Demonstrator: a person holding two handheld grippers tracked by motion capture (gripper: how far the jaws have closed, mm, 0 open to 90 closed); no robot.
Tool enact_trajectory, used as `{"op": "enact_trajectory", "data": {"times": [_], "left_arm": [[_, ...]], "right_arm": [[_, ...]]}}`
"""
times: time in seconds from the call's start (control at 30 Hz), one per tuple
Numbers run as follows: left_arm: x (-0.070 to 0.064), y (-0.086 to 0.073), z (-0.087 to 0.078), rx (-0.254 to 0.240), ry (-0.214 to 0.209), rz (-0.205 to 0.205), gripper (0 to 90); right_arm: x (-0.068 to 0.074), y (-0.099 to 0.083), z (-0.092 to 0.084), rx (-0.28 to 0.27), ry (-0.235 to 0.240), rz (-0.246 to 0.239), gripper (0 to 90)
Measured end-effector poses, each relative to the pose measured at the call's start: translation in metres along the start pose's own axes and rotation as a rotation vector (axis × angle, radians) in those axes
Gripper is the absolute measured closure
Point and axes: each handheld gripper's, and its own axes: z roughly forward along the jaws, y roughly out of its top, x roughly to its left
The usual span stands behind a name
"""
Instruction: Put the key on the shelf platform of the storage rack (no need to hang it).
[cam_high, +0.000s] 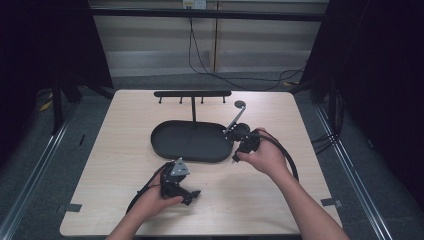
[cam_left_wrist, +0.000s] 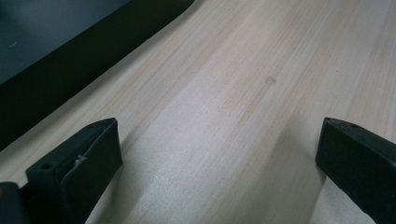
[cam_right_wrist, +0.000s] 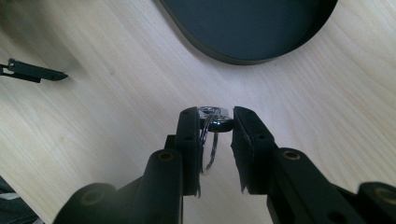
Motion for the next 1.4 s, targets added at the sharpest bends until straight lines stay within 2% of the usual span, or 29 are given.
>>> {"op": "enact_trajectory", "data": {"times": [0.97,1.4], "left_arm": [[0.0,0.0,0.0,0.004,-0.002,0.001,0.0],[0.0,0.0,0.0,0.003,-0.002,0.001,0.0]], "right_arm": [[0.0,0.029,0.001,0.011,-0.005,-0.011,73.3],[-0.006,0.038,-0.003,0.001,0.01,0.016,73.2]]}}
